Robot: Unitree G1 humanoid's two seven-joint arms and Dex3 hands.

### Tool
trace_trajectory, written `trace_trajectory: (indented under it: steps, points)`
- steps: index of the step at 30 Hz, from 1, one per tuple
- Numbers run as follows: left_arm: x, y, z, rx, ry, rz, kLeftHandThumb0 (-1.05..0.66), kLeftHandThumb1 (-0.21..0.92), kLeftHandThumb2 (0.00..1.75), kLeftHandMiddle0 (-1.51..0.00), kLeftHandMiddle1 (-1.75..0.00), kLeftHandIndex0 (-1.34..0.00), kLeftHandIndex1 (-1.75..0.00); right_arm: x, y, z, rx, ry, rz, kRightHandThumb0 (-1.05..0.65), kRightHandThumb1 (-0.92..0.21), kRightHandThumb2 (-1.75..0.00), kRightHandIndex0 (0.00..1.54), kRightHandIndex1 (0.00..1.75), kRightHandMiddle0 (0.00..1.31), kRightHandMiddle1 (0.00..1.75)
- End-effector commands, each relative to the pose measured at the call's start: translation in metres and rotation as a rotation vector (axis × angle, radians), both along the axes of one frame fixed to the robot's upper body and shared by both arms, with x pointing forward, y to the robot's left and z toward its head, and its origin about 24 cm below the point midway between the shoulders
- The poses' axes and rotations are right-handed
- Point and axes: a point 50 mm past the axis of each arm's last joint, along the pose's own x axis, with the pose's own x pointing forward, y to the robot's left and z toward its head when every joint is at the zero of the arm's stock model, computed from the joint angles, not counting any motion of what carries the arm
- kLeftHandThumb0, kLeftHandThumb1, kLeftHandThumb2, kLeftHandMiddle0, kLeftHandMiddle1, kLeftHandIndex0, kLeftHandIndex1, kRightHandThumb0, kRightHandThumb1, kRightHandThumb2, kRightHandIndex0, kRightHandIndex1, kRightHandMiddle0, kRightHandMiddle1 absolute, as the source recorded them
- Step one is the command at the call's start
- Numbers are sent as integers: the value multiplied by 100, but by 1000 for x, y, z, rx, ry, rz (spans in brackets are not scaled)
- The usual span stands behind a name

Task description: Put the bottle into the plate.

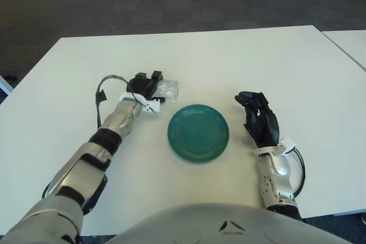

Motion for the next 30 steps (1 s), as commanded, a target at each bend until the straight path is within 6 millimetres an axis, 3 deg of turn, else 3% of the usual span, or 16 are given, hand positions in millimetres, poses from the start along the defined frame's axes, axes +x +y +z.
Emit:
trace_trajectory:
  steps: [1,9,15,28,30]
  points:
    - [-5,6,-18,48,86,16,-14,30,130,-66,-170,-49,-174,-1,-1,12,23,-44,-7,-73,-92,-49,55,104,32,122]
    - [-6,5,-21,-10,87,12,-1,8,152,-82,-154,-62,-175,-7,-2,23,58,-100,-38,-69,-92,-53,60,109,36,127]
    - [-8,5,-20,-74,61,-7,0,-5,167,-89,-160,-70,-175,-10,-2,27,97,-124,-50,-66,-92,-58,63,117,39,130]
    - [-10,5,-8,-137,-9,-2,0,-9,172,-93,-160,-73,-175,-12,-5,28,166,-120,-73,-61,-92,-71,71,123,46,129]
    - [-14,6,1,-156,-48,-13,0,-9,173,-93,-161,-73,-175,-12,-5,28,169,-121,-76,-61,-92,-72,72,124,47,129]
